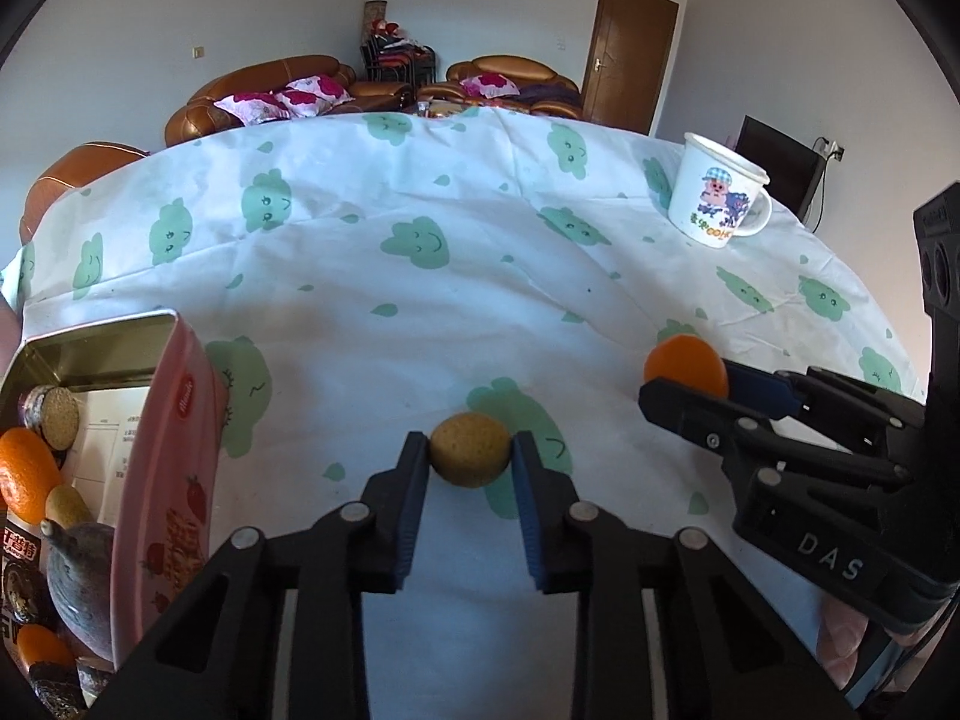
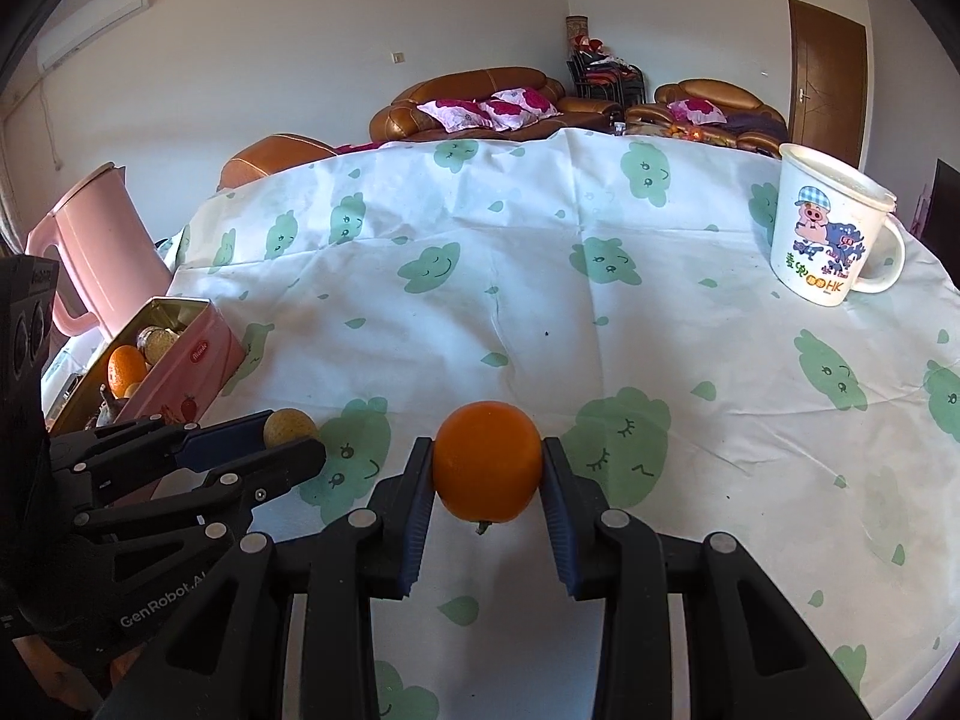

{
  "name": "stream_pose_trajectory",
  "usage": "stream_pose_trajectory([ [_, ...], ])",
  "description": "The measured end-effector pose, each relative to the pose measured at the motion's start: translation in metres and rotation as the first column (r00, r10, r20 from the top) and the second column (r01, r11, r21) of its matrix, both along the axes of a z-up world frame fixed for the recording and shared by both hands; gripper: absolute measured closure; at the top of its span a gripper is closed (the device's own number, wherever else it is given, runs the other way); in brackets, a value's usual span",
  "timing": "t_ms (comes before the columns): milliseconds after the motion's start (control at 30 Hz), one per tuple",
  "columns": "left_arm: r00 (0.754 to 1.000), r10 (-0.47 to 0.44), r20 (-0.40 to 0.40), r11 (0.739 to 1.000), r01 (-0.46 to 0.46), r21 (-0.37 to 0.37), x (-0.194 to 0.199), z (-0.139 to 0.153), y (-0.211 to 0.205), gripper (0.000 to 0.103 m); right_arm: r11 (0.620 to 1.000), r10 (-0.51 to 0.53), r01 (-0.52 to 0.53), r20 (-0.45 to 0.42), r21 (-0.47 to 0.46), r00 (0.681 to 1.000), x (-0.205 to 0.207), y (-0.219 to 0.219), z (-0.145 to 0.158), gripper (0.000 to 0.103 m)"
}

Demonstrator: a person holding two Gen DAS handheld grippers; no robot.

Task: Organize fruits
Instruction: 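Lift the yellow fruit and orange with both tools toward the tin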

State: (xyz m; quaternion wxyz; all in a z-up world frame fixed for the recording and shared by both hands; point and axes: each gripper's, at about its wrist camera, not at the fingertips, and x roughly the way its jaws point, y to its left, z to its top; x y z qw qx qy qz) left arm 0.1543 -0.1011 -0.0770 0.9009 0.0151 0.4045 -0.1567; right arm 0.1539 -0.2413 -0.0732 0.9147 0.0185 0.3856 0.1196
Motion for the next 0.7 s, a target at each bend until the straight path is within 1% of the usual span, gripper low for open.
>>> stream_pose_trajectory([
  [133, 0.999, 0.016, 0.052, 1.0, -0.017, 0.015, -0.005, 0.006, 0.001, 0.074, 1.0, 0.016, -0.016, 0.038, 0.007, 0.999, -0.005, 0.001, 0.005, 0.067],
  [433, 0.989, 0.054, 0.139, 0.999, -0.053, -0.015, -0.015, 0.017, 0.01, 0.074, 0.999, 0.031, -0.035, 0.119, 0.028, 0.992, -0.017, 0.001, 0.014, 0.067],
  [700, 0.976, 0.067, 0.205, 0.998, -0.067, -0.005, -0.025, 0.024, 0.01, 0.074, 0.999, 0.039, -0.044, 0.172, 0.024, 0.984, -0.025, 0.002, 0.02, 0.067],
])
